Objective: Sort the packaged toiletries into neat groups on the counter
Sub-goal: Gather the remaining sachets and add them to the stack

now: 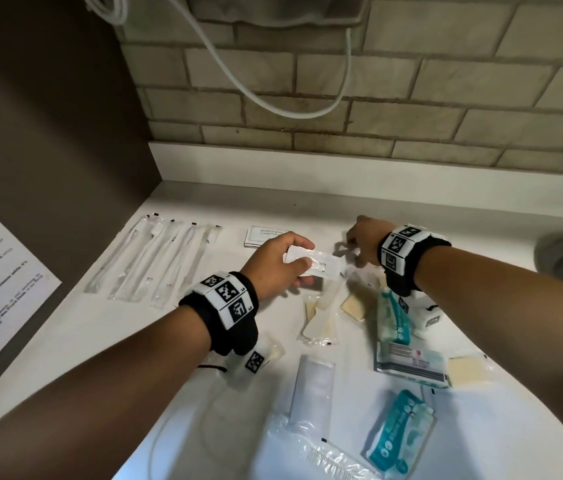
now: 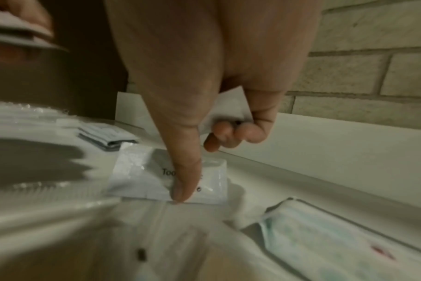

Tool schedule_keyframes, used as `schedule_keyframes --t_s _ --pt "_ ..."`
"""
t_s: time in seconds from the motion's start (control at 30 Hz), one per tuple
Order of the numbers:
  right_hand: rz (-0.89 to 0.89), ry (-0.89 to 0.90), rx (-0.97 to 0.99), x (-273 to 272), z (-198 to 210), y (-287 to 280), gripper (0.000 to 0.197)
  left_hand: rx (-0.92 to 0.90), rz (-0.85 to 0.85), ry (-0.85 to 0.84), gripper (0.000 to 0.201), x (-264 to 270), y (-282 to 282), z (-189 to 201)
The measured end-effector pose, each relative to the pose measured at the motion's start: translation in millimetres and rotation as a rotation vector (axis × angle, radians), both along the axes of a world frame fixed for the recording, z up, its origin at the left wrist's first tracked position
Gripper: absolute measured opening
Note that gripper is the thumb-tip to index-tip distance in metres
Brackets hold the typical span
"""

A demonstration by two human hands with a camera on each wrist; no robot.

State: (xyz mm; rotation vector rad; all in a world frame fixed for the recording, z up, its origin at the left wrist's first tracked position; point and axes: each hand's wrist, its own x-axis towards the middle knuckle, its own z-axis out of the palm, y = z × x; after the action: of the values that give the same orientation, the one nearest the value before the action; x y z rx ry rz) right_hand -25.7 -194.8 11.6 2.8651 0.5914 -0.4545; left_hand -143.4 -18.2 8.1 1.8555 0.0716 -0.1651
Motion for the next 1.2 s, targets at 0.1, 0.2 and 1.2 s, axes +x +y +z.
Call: schedule_keyframes --t_s 0.1,0.2,1.2 --pt "-0.033 0.010 0.125 -6 7 -1 0.030 -0.015 0.028 -0.009 0.017 -2 3 1" --pt "-0.044 0.070 0.303 -21 23 -1 0.027 0.025 0.051 -0.027 0.016 -4 8 3" --pt "0.042 0.169 0.653 -150 49 17 0.021 -0.315 -0.037 0.133 0.022 -74 12 9"
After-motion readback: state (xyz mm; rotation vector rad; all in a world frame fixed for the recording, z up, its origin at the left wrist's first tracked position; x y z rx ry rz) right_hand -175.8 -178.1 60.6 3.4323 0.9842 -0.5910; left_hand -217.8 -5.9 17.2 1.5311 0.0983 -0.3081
